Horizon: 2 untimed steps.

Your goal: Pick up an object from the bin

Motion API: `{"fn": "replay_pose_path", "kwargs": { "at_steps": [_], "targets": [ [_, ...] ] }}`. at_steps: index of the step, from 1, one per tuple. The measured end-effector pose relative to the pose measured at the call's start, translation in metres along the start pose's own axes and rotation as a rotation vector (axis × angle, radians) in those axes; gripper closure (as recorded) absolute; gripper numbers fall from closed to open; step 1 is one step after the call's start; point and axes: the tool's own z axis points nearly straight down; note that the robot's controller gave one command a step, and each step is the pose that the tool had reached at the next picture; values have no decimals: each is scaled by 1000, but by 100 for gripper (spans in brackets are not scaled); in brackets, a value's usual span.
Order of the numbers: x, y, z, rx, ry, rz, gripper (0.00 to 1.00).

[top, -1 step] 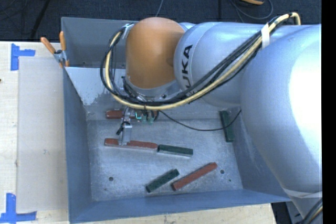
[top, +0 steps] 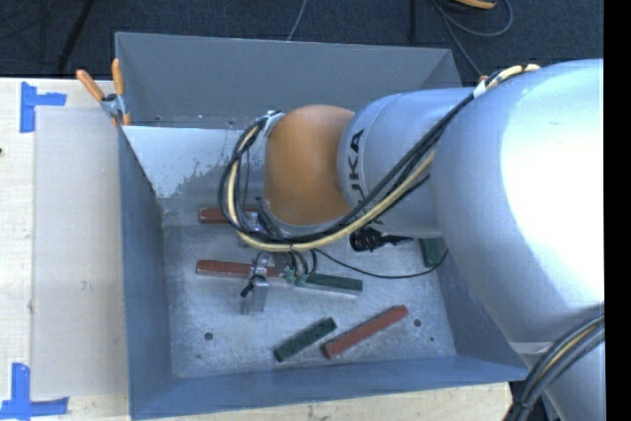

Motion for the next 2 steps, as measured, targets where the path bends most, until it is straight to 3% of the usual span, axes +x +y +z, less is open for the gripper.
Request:
{"fn": "replay_pose_path", "kwargs": {
  "at_steps": [1, 2],
  "targets": [
    [-3, 2, -6, -5, -10, 1, 100],
    [7, 8, -163, -7, -19, -68, 100]
  ]
}}
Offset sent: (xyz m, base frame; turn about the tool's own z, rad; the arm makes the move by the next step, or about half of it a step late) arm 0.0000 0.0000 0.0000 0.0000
